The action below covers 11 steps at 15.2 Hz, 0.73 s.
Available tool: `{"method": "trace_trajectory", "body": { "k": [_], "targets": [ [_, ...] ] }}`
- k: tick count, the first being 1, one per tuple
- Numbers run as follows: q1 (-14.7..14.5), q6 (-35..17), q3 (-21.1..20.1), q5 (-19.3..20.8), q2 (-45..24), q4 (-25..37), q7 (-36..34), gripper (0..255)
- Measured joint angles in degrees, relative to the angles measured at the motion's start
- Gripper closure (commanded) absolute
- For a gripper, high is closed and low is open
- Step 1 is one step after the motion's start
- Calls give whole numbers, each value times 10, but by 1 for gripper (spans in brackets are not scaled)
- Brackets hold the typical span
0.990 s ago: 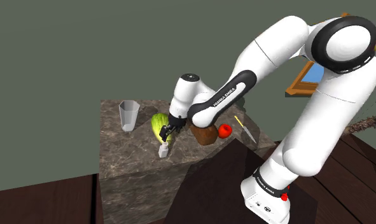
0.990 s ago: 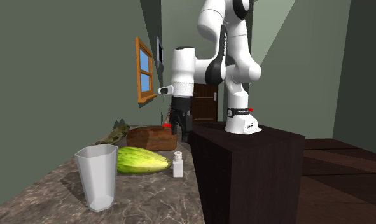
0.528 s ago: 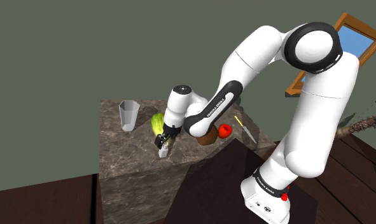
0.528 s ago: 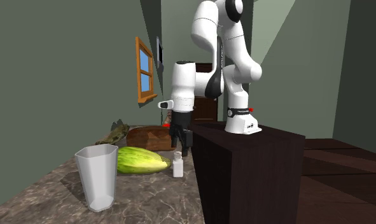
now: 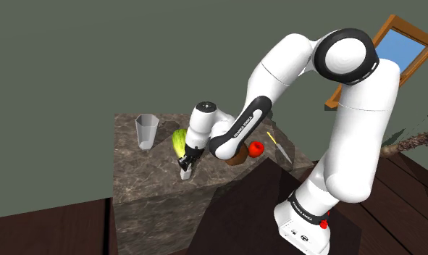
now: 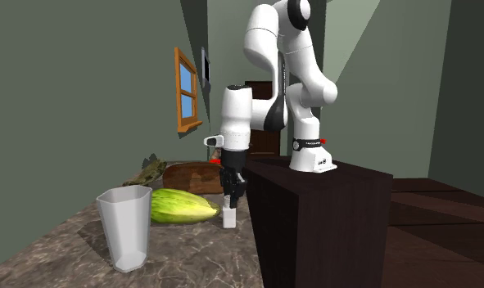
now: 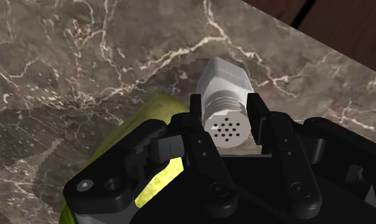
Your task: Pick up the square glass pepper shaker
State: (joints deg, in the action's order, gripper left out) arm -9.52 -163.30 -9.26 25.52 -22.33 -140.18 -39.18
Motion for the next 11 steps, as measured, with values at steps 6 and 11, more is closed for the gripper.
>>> {"method": "trace_trajectory", "body": {
  "k": [6,11],
  "targets": [
    [1,0,0,0,0,0,1,255],
    [20,25,-22,-26,33,-9,25,255]
  ]
}}
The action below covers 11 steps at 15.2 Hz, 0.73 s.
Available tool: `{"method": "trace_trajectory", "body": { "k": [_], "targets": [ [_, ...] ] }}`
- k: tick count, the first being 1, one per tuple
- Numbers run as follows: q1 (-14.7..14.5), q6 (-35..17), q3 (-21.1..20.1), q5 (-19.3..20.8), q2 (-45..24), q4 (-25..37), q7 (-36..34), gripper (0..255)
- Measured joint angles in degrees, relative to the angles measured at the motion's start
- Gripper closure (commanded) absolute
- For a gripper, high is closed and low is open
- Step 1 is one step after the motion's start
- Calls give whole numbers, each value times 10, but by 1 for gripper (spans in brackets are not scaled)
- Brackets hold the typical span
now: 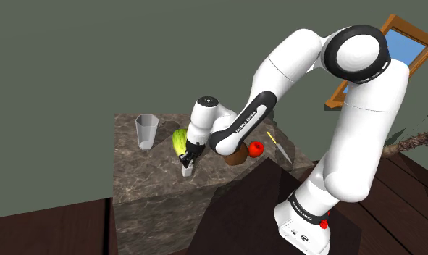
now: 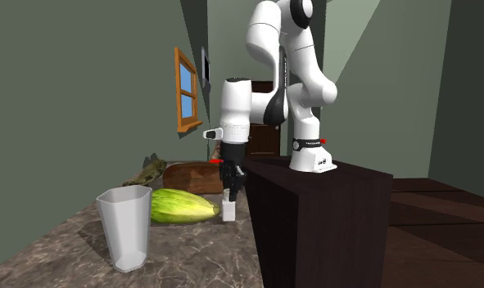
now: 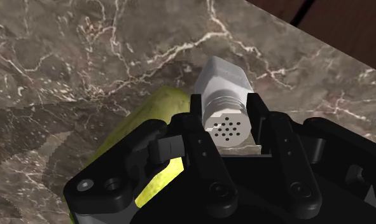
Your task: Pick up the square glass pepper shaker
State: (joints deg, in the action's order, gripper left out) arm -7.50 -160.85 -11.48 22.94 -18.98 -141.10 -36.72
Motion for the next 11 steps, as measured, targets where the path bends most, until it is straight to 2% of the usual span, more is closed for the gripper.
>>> {"method": "trace_trajectory", "body": {
  "k": [11],
  "targets": [
    [32,72,-48,-81,90,-14,64,255]
  ]
}}
